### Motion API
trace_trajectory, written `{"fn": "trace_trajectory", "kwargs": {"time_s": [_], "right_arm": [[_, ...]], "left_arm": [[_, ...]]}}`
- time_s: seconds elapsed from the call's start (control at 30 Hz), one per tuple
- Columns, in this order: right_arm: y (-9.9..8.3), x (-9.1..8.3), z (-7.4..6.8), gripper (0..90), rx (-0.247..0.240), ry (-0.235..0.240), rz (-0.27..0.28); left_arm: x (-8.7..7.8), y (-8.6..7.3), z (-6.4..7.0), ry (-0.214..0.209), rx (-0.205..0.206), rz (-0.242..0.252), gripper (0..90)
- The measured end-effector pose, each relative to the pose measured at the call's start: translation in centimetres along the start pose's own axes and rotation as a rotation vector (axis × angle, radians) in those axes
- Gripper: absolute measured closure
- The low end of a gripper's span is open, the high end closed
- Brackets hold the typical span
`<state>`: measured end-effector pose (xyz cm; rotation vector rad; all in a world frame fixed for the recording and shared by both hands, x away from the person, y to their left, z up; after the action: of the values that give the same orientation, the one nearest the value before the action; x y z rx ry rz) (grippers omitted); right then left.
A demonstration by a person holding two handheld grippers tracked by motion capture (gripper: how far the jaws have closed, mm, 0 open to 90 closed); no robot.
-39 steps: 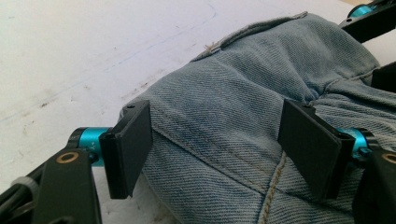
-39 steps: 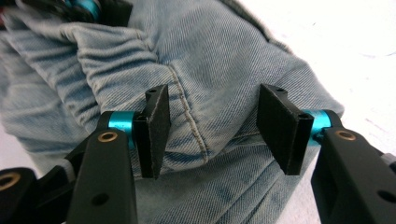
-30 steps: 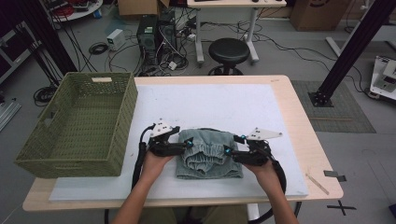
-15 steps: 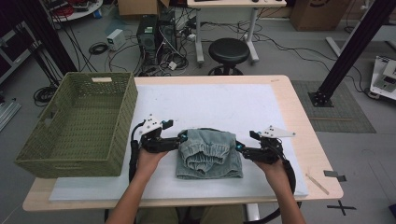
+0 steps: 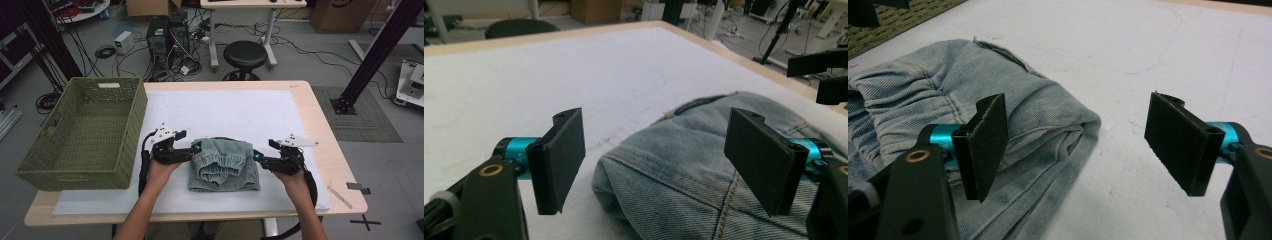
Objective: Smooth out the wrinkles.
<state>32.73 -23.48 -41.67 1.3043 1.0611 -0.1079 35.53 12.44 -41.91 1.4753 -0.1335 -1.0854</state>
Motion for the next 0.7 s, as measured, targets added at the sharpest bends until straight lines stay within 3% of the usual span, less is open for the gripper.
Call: {"fn": "trace_trajectory", "kwargs": {"time_s": [0.1, 0.2, 0.33, 0.43, 0.47, 0.6, 0.7], "right_arm": [[0.0, 0.9, -0.5, 26.0, 0.005, 0.015, -0.037], [-0.1, 2.3, -1.0, 26.4, -0.013, 0.000, -0.113], [-0.8, 3.4, -1.0, 39.2, -0.005, -0.006, -0.193], [-1.4, 4.3, -1.1, 51.2, -0.005, 0.004, -0.263], [-1.5, 4.4, -1.1, 52.8, -0.009, -0.004, -0.249], [-1.2, 4.8, -1.3, 80.1, -0.002, 0.028, -0.246], [-0.6, 5.2, -1.9, 82.9, -0.020, 0.024, -0.256]], "left_arm": [[1.3, -0.2, 0.0, 0.007, -0.020, -0.078, 24.4], [2.6, -0.6, 0.1, 0.007, -0.048, -0.170, 24.4], [3.0, -0.9, 0.2, 0.008, -0.053, -0.205, 27.8], [3.3, -1.0, 0.4, 0.011, -0.038, -0.234, 39.2], [3.3, -1.1, 0.5, 0.010, -0.039, -0.234, 41.7], [3.3, -1.2, 0.5, 0.014, -0.043, -0.221, 46.0], [3.2, -1.3, 0.2, 0.020, -0.047, -0.206, 47.1]]}}
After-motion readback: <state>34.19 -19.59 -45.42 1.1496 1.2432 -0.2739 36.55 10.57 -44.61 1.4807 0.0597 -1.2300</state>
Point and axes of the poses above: each handheld gripper's, and its own axes: x roughly forward along the jaws, y roughly out of its top, z roughly to its right, the point moved 1 cm from there along x, roughly forward along the jaws, and after that the axes turned 13 degrees about -z, right-handed, at the moved point
